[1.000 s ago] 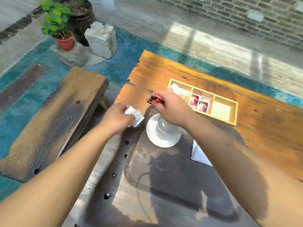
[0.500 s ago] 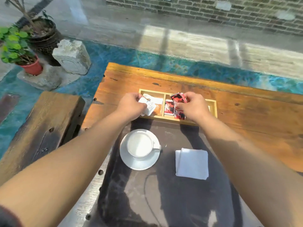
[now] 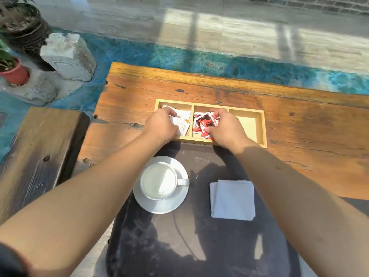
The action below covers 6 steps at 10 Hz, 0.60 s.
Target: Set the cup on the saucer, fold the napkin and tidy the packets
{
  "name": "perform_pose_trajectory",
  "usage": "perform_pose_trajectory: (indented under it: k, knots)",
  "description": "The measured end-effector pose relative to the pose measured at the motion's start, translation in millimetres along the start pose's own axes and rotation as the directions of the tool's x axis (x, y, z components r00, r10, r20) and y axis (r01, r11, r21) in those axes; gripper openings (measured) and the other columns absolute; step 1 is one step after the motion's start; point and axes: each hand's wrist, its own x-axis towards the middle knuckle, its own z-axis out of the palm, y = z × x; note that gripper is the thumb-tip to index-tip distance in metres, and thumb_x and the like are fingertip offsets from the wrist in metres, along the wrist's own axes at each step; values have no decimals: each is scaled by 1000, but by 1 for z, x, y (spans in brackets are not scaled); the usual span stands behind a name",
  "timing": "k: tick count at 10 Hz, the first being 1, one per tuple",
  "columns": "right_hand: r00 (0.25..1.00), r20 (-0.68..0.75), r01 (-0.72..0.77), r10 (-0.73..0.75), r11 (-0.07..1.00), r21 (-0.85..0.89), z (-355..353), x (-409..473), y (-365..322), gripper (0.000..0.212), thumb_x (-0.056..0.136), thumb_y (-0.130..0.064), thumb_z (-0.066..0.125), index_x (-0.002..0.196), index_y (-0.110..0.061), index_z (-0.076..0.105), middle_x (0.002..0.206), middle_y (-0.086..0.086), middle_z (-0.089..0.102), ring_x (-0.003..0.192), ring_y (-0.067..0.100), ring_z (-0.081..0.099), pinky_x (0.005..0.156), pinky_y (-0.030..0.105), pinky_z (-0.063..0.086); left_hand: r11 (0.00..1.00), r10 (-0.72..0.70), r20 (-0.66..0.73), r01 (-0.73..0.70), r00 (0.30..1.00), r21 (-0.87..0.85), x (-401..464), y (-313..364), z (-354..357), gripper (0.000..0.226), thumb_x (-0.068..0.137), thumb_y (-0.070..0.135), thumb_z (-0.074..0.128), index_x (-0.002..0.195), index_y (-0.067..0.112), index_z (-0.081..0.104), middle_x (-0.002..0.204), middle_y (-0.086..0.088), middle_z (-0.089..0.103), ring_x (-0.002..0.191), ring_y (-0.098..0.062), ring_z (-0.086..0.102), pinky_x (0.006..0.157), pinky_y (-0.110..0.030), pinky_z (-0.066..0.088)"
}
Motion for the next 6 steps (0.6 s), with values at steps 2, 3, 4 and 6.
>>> perform_pose_trajectory:
  k: [2, 3, 4, 6]
  knots:
    - [991, -93, 68, -95, 963, -259, 8, -12, -2, 46, 87, -8, 68, 132, -9, 57, 127, 14, 53, 119, 30, 47, 99, 38, 44, 987, 95, -42, -89, 995, 131, -6, -1, -5, 55, 81, 20, 74, 132, 20, 56, 123, -6, 66, 113, -27, 60, 92, -33, 48]
    - [993, -76, 76, -96, 970, -232, 4, -24, -5, 56, 87, -8, 68, 139, -13, 49, 131, 13, 49, 121, 30, 46, 101, 41, 44, 973, 139, -21, -133, 990, 187, -15, 1, -17, 49, 83, 25, 73, 129, 18, 59, 129, -6, 61, 115, -27, 58, 95, -36, 48]
    - [992, -56, 102, -117, 969, -224, -6, -42, -12, 46, 90, -18, 66, 134, -15, 53, 128, 11, 54, 117, 29, 52, 96, 42, 47, 950, 202, -9, -194, 979, 245, -31, 2, -29, 37, 86, 33, 67, 121, 20, 63, 124, -4, 63, 110, -26, 59, 87, -33, 46]
    - [981, 28, 195, -194, 952, -234, -35, -93, -32, 13, 94, -32, 54, 96, -21, 62, 98, 5, 68, 85, 26, 58, 70, 33, 46, 915, 304, 9, -295, 953, 275, -78, 12, -67, 31, 85, 43, 67, 110, 24, 66, 106, 7, 71, 86, -17, 60, 75, -28, 45]
